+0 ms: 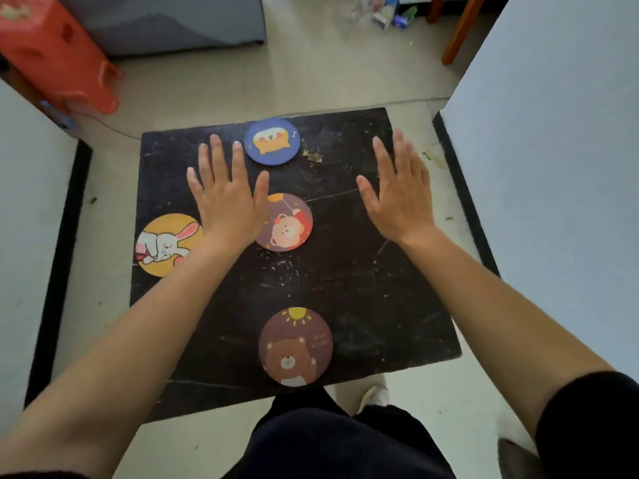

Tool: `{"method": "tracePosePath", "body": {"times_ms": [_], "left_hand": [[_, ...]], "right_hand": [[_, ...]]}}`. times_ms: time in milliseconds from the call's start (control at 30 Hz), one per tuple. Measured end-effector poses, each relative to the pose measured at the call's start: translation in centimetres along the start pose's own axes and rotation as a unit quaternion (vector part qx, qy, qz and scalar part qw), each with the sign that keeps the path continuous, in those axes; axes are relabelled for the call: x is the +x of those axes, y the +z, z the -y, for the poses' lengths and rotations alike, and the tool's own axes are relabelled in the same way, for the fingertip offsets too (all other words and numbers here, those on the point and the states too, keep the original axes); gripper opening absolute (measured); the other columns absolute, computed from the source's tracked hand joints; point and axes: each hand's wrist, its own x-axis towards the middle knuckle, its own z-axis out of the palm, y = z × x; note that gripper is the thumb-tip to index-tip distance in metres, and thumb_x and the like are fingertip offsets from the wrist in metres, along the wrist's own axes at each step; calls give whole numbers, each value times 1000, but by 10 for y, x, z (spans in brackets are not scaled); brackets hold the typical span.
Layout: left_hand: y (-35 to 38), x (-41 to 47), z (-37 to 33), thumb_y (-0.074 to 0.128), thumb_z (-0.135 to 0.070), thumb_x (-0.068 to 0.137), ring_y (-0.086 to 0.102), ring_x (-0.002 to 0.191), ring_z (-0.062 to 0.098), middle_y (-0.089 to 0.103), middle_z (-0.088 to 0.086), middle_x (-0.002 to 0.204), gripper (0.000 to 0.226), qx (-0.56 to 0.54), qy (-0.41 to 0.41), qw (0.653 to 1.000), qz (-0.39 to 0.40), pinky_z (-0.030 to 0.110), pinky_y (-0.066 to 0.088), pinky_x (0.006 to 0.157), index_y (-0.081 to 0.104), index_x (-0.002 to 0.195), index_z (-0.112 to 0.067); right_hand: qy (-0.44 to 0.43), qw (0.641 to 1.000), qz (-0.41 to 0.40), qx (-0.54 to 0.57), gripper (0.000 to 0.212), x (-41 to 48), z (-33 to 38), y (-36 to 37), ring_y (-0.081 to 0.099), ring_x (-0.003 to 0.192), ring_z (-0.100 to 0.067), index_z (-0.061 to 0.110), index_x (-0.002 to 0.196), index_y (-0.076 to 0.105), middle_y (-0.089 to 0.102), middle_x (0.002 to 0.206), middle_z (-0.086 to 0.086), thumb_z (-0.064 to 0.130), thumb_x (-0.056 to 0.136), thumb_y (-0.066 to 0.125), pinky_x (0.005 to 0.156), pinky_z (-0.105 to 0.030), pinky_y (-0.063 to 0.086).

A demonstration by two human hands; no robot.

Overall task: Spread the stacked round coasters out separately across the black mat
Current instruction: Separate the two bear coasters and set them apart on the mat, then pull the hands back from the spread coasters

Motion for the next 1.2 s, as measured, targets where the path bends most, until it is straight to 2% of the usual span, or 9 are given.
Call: {"method": "tracePosePath", "body": {"times_ms": [133, 333, 533, 667, 933, 1067, 1200], "left_hand": [[-21, 24, -56, 16, -57, 100, 9, 151, 39, 12, 19, 165, 70, -8, 22, 999, -38, 60, 11, 118, 21, 154, -14], [-24, -3, -157, 20, -55, 100, 7, 152, 36, 10, 17, 166, 69, -3, 49, 997, -54, 59, 10, 119, 20, 155, -14], [-16, -57, -262, 27, -53, 101, 8, 152, 37, 11, 19, 165, 69, 20, 4, 999, -42, 60, 11, 119, 20, 155, -11], [-15, -91, -306, 26, -54, 100, 9, 152, 37, 12, 19, 165, 70, 36, -35, 998, -24, 62, 14, 118, 19, 155, -10], [-8, -96, -317, 25, -55, 100, 13, 151, 37, 14, 18, 164, 70, 47, -131, 989, -50, 62, 19, 116, 20, 155, -12], [22, -85, -318, 22, -56, 100, 11, 152, 36, 11, 17, 165, 71, 26, -194, 979, -49, 60, 17, 117, 19, 155, -12], [67, -61, -316, 21, -57, 99, 10, 151, 36, 10, 17, 165, 72, -6, -246, 969, -23, 59, 14, 117, 18, 156, -13]], "right_hand": [[4, 998, -59, -12, 70, 18, -33, -42, 11, 151, -33, 24, 157, 17, 8, 166, -12, 60, 99, 33, 120, -46, 10], [-35, 997, -75, 4, 73, 2, -126, -72, 9, 151, -33, 24, 157, 15, 5, 166, -11, 62, 98, 32, 122, -49, 8], [-68, 995, -66, 25, 77, -16, -236, -86, 9, 151, -34, 23, 157, 11, 4, 166, -11, 65, 97, 34, 118, -45, 2], [-110, 993, -41, 22, 76, -18, -283, -95, 11, 151, -34, 23, 157, 11, 4, 166, -12, 63, 97, 35, 116, -44, 3], [-176, 982, 4, 68, 76, 28, -283, -90, 9, 151, -34, 22, 156, 9, 3, 166, -13, 63, 96, 28, 117, -46, 7], [-227, 970, 36, 72, 75, 52, -273, -62, 12, 150, -34, 20, 156, 11, 5, 165, -14, 61, 97, 32, 119, -48, 12], [-280, 958, 56, 35, 74, 94, -267, -23, 14, 150, -34, 22, 155, 10, 9, 165, -13, 61, 97, 34, 116, -44, 6]]}}
